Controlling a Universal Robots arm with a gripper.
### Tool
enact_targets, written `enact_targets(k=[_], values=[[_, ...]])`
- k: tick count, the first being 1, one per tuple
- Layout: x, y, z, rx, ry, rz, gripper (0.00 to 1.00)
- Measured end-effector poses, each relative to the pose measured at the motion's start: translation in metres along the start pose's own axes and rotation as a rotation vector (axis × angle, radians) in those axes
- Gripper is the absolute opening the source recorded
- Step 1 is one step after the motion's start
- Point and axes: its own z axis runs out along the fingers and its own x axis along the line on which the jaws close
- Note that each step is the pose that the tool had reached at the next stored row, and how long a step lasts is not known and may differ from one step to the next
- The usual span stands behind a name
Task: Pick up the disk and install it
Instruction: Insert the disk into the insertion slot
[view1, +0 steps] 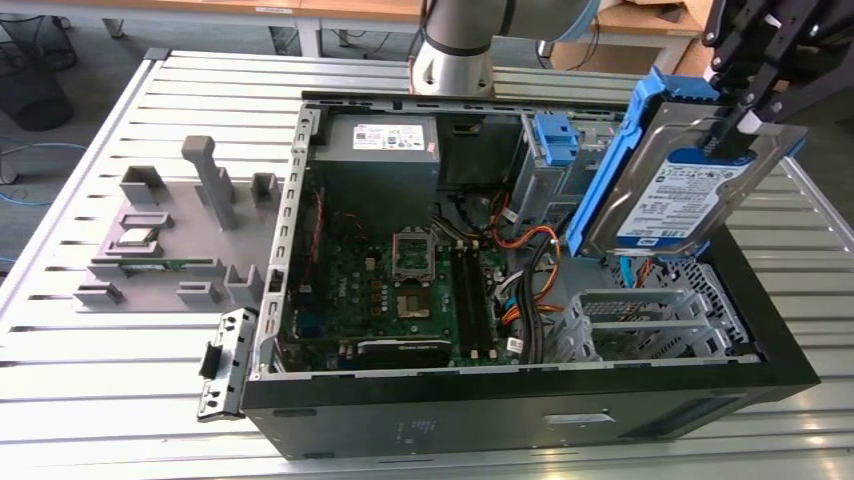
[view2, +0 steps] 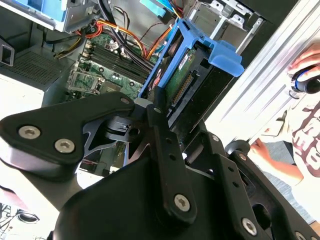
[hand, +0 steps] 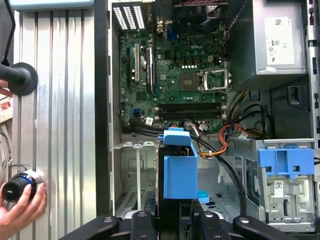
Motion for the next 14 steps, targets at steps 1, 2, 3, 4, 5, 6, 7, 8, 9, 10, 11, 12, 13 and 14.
enact_targets(k=[1,2,3,4,5,6,7,8,9,10,11,12,13,14], values=[[0.0026,-0.0015,0.0002,0.0,-0.0001,0.0,0.35],[0.0041,-0.002,0.0002,0.0,0.0,0.0,0.35],[0.0056,-0.0025,0.0004,0.0,0.0,0.0,0.35],[0.0072,-0.003,0.0004,0.0,0.0001,0.0,0.35],[0.0089,-0.0035,0.0007,0.0,-0.0001,0.0,0.35],[0.0106,-0.0043,0.0009,0.0,-0.0001,0.0,0.35],[0.012,-0.0053,0.0011,-0.0001,0.0001,0.0,0.35],[0.0135,-0.0064,0.0014,-0.0001,0.0001,0.0,0.35],[0.0149,-0.0075,0.0019,-0.0001,0.0,0.0,0.35],[0.0161,-0.0084,0.0025,-0.0001,0.0,0.0,0.35],[0.0174,-0.0093,0.0033,-0.0001,0.0,0.0,0.35],[0.0184,-0.0103,0.0043,-0.0001,0.0,0.0,0.35],[0.0193,-0.0113,0.0055,-0.0001,-0.0002,0.0,0.35],[0.02,-0.0129,0.0065,-0.0001,0.0,0.0,0.35]])
